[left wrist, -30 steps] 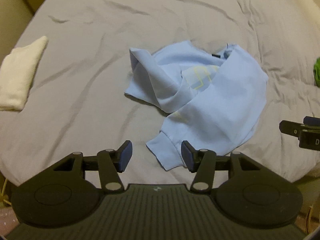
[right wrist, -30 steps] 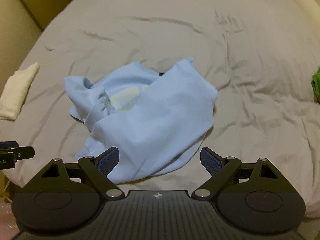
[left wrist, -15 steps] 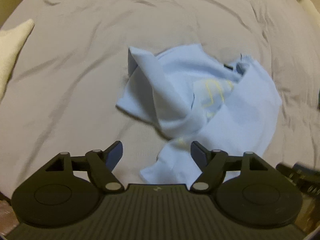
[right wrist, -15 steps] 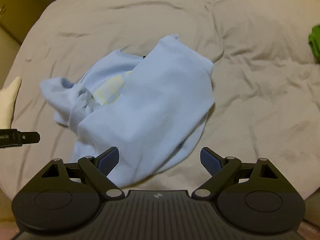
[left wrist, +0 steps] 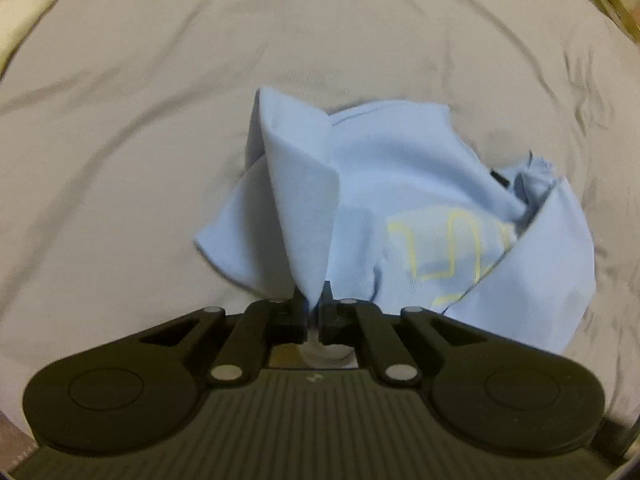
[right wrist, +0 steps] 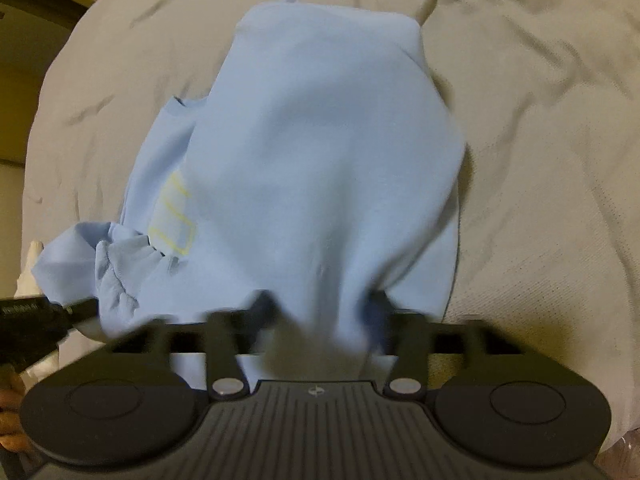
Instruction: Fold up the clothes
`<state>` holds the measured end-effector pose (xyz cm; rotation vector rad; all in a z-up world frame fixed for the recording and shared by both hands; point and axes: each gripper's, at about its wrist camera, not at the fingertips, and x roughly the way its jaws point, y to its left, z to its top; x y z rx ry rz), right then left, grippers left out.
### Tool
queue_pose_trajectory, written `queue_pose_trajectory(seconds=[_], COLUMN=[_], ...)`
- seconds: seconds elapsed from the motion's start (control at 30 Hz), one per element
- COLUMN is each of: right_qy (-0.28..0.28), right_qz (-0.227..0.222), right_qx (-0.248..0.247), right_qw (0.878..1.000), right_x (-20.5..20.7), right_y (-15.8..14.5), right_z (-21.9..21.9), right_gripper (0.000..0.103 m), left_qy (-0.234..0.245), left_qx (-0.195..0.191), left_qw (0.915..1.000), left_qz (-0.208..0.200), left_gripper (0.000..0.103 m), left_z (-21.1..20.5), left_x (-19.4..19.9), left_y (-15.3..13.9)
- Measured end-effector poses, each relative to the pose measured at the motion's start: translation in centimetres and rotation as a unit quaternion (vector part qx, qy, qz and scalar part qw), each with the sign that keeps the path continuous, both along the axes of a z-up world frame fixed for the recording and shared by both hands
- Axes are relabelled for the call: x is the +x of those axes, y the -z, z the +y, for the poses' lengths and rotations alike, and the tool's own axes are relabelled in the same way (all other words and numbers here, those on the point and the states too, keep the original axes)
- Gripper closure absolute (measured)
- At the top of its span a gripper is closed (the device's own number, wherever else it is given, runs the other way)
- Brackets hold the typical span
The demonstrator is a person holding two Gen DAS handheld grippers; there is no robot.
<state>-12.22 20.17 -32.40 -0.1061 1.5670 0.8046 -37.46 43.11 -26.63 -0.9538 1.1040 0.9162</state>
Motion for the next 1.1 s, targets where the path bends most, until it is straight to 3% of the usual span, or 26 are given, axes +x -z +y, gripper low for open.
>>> queue_pose_trajectory(seconds=[0.03, 0.17, 0.23, 0.33, 0.37, 0.43, 0.5, 0.53, 0.6, 0.63, 0.67, 0.73, 0.87, 0.97, 1.1], right_qy=[-0.006, -0.019, -0.024, -0.039, -0.042, -0.072, -0.093, -0.099, -0.098, -0.095, -0.098, -0.123, -0.162, -0.188, -0.238], right_qz=[-0.002, -0.017, -0.037, -0.042, -0.054, -0.103, -0.150, -0.166, -0.177, -0.180, -0.181, -0.180, -0.185, -0.192, -0.222], right_qx=[0.005, 0.007, -0.009, -0.066, -0.098, -0.190, -0.235, -0.227, -0.187, -0.164, -0.139, -0.094, -0.042, -0.008, -0.013], right_qw=[1.000, 1.000, 0.999, 0.996, 0.993, 0.974, 0.956, 0.955, 0.961, 0.965, 0.969, 0.971, 0.968, 0.963, 0.945], right_x=[0.2, 2.2, 3.6, 6.2, 7.0, 8.2, 9.2, 9.7, 10.3, 10.5, 10.4, 9.7, 8.6, 7.9, 6.5], right_y=[-0.5, -3.8, -5.6, -5.7, -5.3, -4.1, -3.8, -4.3, -5.6, -6.3, -6.9, -7.8, -8.3, -8.6, -6.6], right_z=[-0.3, -2.7, -4.7, -7.8, -8.7, -10.1, -10.7, -10.9, -9.4, -8.4, -7.1, -3.7, 3.0, 7.9, 13.9], right_gripper=[0.094, 0.095, 0.097, 0.102, 0.099, 0.095, 0.090, 0.088, 0.074, 0.057, 0.046, 0.038, 0.038, 0.037, 0.033], left_qy=[0.008, 0.038, 0.053, 0.072, 0.062, 0.047, 0.046, 0.048, 0.047, 0.046, 0.045, 0.042, 0.057, 0.075, 0.084], left_qx=[0.002, -0.031, -0.047, -0.070, -0.075, -0.072, -0.047, -0.032, -0.003, 0.011, 0.023, 0.033, 0.044, 0.047, 0.037], left_qw=[0.9999, 0.9987, 0.9964, 0.9903, 0.9888, 0.9879, 0.9893, 0.9901, 0.9918, 0.9925, 0.9931, 0.9947, 0.9958, 0.9944, 0.9942], left_qz=[0.005, 0.013, 0.047, 0.097, 0.113, 0.129, 0.130, 0.128, 0.119, 0.113, 0.106, 0.087, 0.056, 0.057, 0.056], left_gripper=[0.101, 0.101, 0.100, 0.088, 0.089, 0.088, 0.079, 0.072, 0.063, 0.057, 0.056, 0.055, 0.055, 0.055, 0.055], left_z=[-1.0, -5.5, -7.2, -9.7, -9.6, -9.0, -7.9, -7.3, -5.5, -4.5, -3.5, -1.3, 2.6, 5.0, 7.6], left_x=[-0.7, -4.0, -5.5, -7.7, -8.4, -9.4, -9.3, -9.0, -8.1, -7.5, -6.9, -5.1, -1.2, 1.1, 2.8], left_y=[-0.5, -2.0, -1.7, -1.3, -1.0, -1.3, -2.6, -3.3, -4.3, -4.7, -5.0, -4.9, -3.1, -0.8, 1.6])
